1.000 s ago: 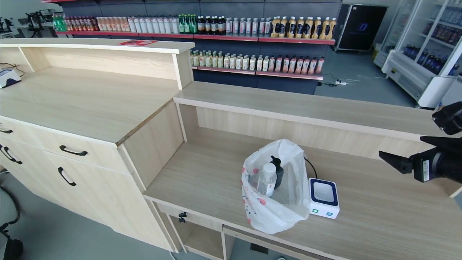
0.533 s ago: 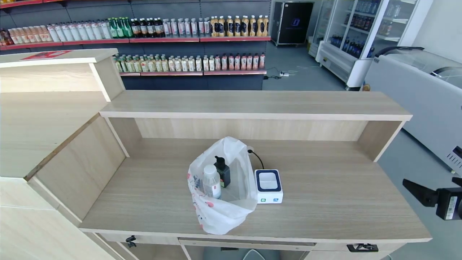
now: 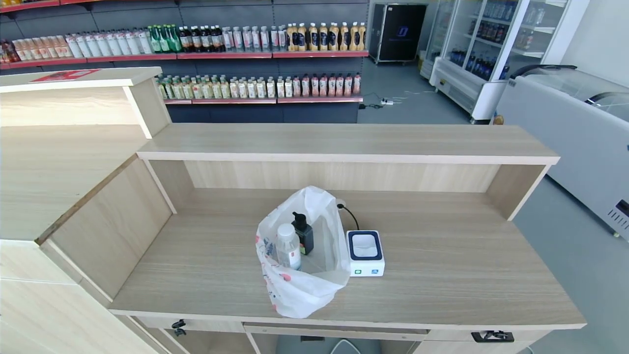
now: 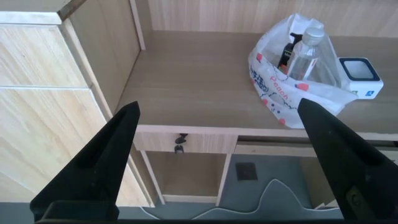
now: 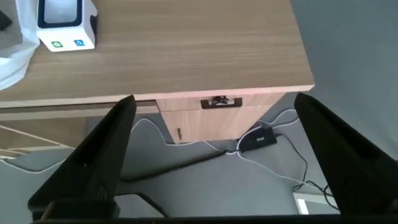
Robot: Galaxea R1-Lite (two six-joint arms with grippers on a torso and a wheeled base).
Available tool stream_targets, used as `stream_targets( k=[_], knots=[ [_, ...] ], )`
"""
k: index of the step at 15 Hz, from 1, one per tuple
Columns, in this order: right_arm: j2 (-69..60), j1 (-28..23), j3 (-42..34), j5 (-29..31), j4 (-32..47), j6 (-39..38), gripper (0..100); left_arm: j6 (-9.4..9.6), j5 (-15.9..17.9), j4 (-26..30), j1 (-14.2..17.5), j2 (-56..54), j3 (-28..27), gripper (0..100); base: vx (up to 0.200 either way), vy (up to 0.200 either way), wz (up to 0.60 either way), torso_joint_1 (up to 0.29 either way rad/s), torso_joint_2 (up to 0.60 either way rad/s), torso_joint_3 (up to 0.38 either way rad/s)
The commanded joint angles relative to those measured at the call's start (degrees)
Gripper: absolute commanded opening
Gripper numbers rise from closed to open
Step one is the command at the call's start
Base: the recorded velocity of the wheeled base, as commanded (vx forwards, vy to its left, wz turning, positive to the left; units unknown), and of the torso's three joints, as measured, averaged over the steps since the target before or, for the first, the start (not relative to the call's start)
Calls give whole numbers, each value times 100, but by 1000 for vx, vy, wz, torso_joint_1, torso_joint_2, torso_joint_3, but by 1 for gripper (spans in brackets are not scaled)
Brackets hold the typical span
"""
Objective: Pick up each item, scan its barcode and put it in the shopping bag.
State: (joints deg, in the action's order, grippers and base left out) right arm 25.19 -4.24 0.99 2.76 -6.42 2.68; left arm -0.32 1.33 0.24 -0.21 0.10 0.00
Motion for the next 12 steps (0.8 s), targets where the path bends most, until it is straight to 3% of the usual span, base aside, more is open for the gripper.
stream_targets(
  k=[1, 12],
  knots=[
    [-2070, 319, -72, -47, 695, -119, 100, -3, -1, 2, 3, -1, 0, 100, 0, 0, 0, 0, 0, 0],
    [-2510, 407, -81, -47, 695, -277, 100, -3, -1, 2, 3, -1, 0, 100, 0, 0, 0, 0, 0, 0]
  ],
)
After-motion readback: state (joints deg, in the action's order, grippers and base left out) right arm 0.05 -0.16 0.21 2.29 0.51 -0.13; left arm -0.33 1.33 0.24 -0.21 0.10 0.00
